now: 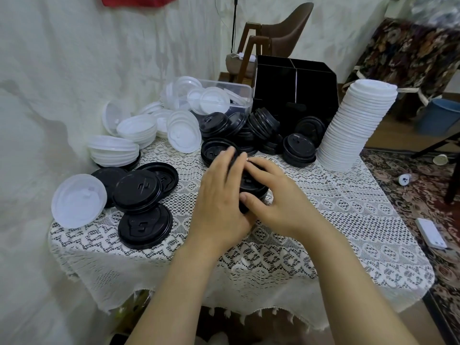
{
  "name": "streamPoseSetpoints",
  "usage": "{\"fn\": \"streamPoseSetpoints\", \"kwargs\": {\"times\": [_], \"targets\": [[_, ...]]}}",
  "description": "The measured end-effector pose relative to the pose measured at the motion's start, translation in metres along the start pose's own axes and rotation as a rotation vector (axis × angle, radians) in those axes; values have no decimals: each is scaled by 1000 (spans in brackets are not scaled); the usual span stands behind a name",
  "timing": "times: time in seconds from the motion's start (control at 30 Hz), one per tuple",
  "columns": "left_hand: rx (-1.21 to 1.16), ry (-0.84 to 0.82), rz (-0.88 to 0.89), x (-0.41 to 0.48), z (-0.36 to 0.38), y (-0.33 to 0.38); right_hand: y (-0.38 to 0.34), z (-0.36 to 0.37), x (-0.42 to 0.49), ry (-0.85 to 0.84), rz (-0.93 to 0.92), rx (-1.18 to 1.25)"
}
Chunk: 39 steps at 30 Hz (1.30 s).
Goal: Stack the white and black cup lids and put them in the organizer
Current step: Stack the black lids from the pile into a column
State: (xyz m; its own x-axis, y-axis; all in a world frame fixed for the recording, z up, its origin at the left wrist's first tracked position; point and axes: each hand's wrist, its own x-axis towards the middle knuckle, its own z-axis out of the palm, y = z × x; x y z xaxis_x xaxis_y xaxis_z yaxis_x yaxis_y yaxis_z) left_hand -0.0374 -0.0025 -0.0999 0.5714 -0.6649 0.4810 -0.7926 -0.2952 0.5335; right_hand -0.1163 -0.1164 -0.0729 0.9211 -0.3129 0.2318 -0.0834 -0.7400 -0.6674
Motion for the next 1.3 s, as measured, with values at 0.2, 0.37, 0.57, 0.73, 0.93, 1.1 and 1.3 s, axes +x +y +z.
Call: {"fn": "streamPoseSetpoints", "kwargs": {"times": [0.2, 0.37, 0.57, 0.73, 0.93, 1.1, 1.3], "targets": [[68, 36, 83, 1, 5, -6, 0, -1, -1, 3, 1, 27], [-8, 39, 43, 1, 8, -5, 7, -5, -3, -13, 65, 139], [-50, 56, 3, 1, 6, 4, 51, -20, 11, 246, 260, -113], [-83, 47, 4, 0, 6, 2, 80, -18, 46, 267, 433, -324], [-81, 54, 3, 1, 8, 2, 86, -26, 80, 289, 512, -417], [-78, 59, 4, 0, 8, 2, 91, -26, 81, 317, 545, -415], [-86, 64, 10, 0, 6, 2, 91, -28, 58, 391, 385, -443]]}}
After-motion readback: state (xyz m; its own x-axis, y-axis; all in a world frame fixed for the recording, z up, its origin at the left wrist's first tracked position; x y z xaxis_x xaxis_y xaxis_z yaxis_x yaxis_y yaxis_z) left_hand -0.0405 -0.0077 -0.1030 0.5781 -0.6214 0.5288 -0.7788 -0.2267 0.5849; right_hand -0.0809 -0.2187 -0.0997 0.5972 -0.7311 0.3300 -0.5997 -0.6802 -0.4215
